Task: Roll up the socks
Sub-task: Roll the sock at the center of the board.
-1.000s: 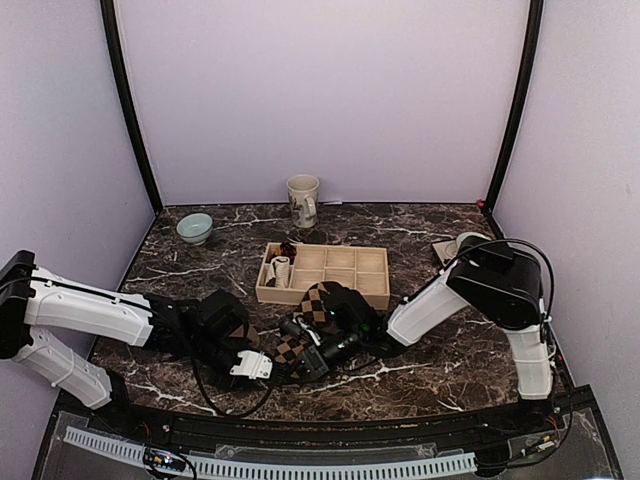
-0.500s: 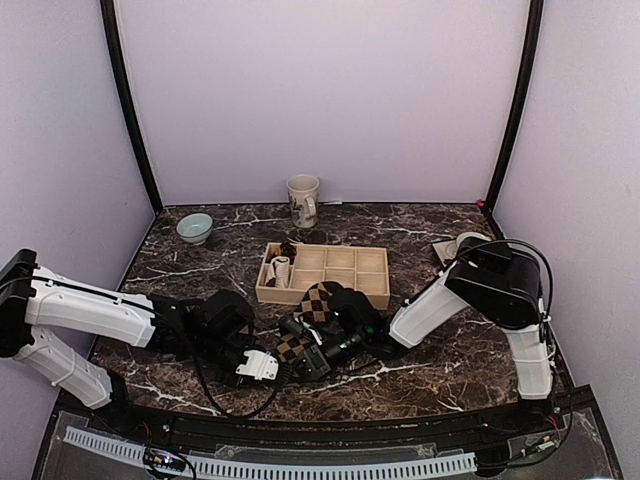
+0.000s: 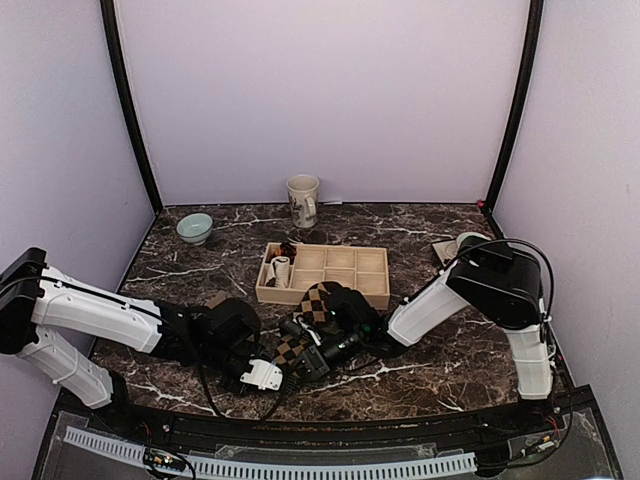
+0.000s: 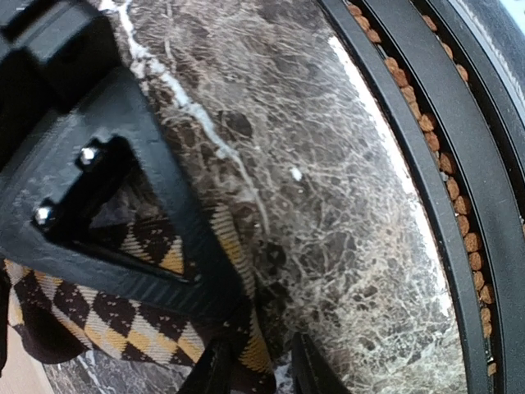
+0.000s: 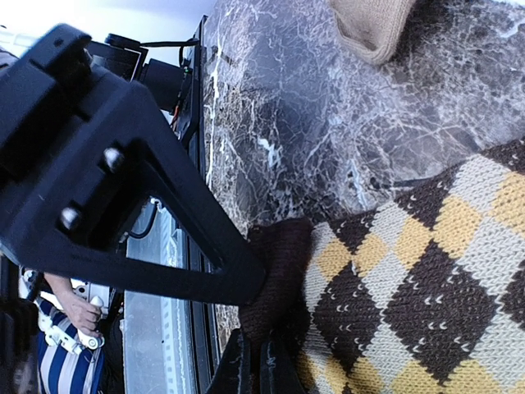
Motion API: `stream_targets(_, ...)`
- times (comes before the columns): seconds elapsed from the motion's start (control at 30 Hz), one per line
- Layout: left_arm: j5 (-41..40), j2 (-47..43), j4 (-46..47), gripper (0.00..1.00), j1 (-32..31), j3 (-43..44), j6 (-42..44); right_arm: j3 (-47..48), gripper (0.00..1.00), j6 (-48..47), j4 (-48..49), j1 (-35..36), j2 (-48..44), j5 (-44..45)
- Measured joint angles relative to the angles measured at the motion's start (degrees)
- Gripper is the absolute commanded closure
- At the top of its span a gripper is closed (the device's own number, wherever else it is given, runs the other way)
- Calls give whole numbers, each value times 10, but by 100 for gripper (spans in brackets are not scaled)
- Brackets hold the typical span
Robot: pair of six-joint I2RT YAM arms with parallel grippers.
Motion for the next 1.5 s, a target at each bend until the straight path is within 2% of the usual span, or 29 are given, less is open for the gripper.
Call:
stream_targets(0.23, -15, 12, 25, 77, -6, -15, 7, 1, 98, -16, -14, 3, -4, 10)
stream_targets(0.37, -19, 16, 35, 88, -8, -16, 7, 1, 87, -25, -19, 6, -7, 18)
stream_targets(0.47, -20, 23, 42, 98, -8, -17, 7, -2, 69, -35, -22, 9, -10, 31)
stream_targets(0.6, -17, 25, 52, 100, -8, -21, 10, -8, 55, -51, -8, 11, -15, 35)
stream_targets(0.93, -9, 25, 58, 99, -8, -23, 11, -62, 47, -81, -15, 18, -89, 123)
stream_targets(0.97, -6, 26, 57, 99, -8, -23, 12, -73, 45, -83, -20, 18, -101, 138)
stream_targets(1.0, -4, 27, 57, 99, -8, -23, 13, -83, 34, -84, -28, 18, -114, 154)
stream_targets(1.03, -2, 28, 57, 99, -8, -22, 15, -93, 6, -86, -36, 18, -127, 171)
stream_targets(1.07, 1, 30, 56, 99, -8, -20, 17, -100, 1, -85, -44, 18, -138, 186)
stream_targets(1.2, 13, 38, 42, 99, -8, -7, 22, -140, 1, -99, -73, 17, -212, 290)
stream_targets(1.37, 28, 46, 26, 99, -8, 4, 25, -169, 1, -110, -181, 43, -289, 506)
stream_targets(1.5, 36, 50, 19, 99, -8, 10, 26, -190, 1, -61, -239, 60, -340, 663)
